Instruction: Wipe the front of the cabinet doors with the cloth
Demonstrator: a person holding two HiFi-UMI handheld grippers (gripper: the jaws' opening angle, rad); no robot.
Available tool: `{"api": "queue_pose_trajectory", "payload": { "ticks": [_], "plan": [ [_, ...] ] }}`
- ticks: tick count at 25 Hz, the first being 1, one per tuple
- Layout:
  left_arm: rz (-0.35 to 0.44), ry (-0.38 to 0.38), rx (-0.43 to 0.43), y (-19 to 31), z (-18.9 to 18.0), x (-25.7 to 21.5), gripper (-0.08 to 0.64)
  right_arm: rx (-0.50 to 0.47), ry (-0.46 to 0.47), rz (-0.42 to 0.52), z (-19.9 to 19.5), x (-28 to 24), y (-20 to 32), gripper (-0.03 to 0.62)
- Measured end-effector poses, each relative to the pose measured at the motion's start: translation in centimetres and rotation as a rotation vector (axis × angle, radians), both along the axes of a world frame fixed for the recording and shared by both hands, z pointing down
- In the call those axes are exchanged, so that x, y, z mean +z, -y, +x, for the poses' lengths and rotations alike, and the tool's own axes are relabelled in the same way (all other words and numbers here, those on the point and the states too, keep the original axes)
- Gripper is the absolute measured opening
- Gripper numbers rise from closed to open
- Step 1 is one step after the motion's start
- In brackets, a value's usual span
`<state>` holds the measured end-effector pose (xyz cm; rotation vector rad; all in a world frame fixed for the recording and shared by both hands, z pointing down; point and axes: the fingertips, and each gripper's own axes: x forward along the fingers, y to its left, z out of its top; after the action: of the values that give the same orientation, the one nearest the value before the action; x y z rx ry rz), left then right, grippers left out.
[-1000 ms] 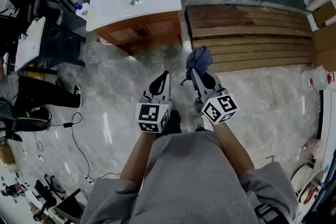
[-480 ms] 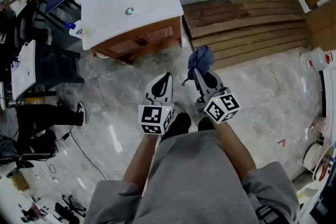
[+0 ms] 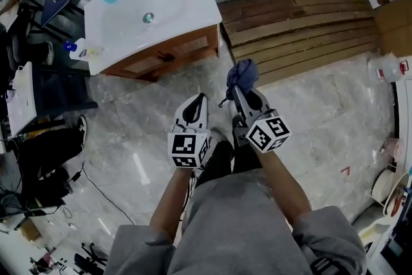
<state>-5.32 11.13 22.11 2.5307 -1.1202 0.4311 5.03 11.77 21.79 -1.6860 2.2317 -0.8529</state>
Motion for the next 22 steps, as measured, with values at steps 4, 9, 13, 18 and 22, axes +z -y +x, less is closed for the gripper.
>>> {"api": "queue_pose_trajectory", "payload": {
  "ticks": [4,9,13,18,22],
  "plan": [
    [-0.029,0.018,-0.044,3.2,0.8,2.5,0.008,-0.025,0.011,-0.036,1.1,3.0,3.4,0.041],
    [-0.049,0.047,-0.095,6.9,1.9,5.4,0.009,-0.041,0.058,-0.082,3.1,6.6,7.5,0.041],
    [-0.053,0.058,-0.129,9.4,2.8,7.6,0.009,-0.101,0.076,-0.101,3.4,9.1,10.3,0.041],
    [-0.053,0.074,-0.152,11.5,3.3,10.7,0.009,-0.146,0.093,-0.124,3.0,12.6,12.6,0.041],
    [-0.054,0.086,-0.154,13.0,3.0,13.0,0.009,-0.140,0.107,-0.141,2.7,15.0,14.0,0.041]
  ]
}}
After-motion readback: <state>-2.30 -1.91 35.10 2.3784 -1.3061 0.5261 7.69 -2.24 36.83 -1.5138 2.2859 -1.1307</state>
